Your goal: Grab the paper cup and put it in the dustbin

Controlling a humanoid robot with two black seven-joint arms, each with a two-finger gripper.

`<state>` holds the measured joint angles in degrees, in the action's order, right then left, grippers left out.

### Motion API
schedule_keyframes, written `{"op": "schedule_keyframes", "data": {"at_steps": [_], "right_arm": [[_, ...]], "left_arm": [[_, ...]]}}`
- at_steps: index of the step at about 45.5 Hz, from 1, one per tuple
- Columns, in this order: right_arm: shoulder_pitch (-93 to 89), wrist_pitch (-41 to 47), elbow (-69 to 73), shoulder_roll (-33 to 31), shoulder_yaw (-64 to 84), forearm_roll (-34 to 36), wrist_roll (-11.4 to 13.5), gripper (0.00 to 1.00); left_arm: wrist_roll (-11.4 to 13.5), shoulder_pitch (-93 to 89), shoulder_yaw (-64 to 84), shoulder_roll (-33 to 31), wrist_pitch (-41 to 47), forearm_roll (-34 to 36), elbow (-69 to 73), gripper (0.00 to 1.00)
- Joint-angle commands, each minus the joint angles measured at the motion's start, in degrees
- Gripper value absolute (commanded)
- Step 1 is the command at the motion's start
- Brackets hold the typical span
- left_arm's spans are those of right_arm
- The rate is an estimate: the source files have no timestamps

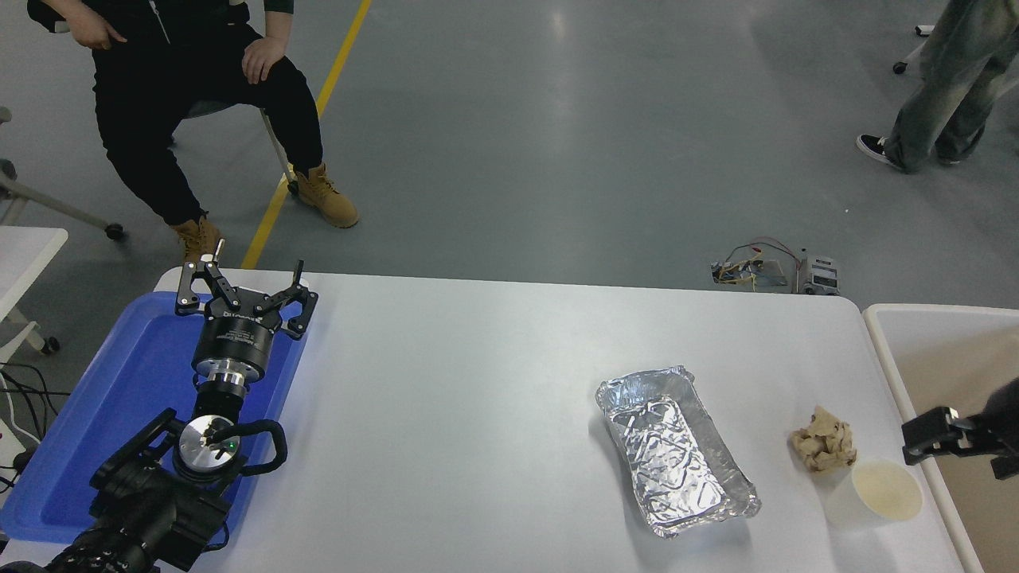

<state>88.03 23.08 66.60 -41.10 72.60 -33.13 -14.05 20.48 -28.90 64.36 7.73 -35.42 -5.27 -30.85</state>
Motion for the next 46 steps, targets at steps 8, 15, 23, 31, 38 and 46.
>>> {"op": "schedule_keyframes", "data": {"at_steps": [8, 15, 23, 31, 38, 46], "right_arm": [[-9.3, -2.5, -4.1, 0.0, -5.4, 0.0, -0.1, 0.98], [-10.8, -2.9, -5.0, 0.1, -6.6, -0.1, -0.1, 0.97], [-13.1, -6.4, -7.0, 0.4, -6.9, -0.1, -0.1, 0.94], [-15.4, -9.6, -8.1, 1.5, -6.9, 0.6, -0.1, 0.89], [-16.0, -10.2, -8.1, 1.6, -6.9, 0.4, -0.1, 0.82], [-16.2, -11.9, -8.1, 2.0, -6.8, 0.0, -0.1, 0.42]], "left_arm": [[0.0, 0.0, 0.0, 0.0, 0.0, 0.0, 0.0, 1.0], [0.0, 0.0, 0.1, 0.0, 0.0, 0.0, 0.0, 1.0], [0.0, 0.0, 0.0, 0.0, 0.0, 0.0, 0.0, 1.0], [0.0, 0.0, 0.0, 0.0, 0.0, 0.0, 0.0, 1.0], [0.0, 0.0, 0.1, 0.0, 0.0, 0.0, 0.0, 1.0], [0.0, 0.0, 0.0, 0.0, 0.0, 0.0, 0.0, 1.0]]}}
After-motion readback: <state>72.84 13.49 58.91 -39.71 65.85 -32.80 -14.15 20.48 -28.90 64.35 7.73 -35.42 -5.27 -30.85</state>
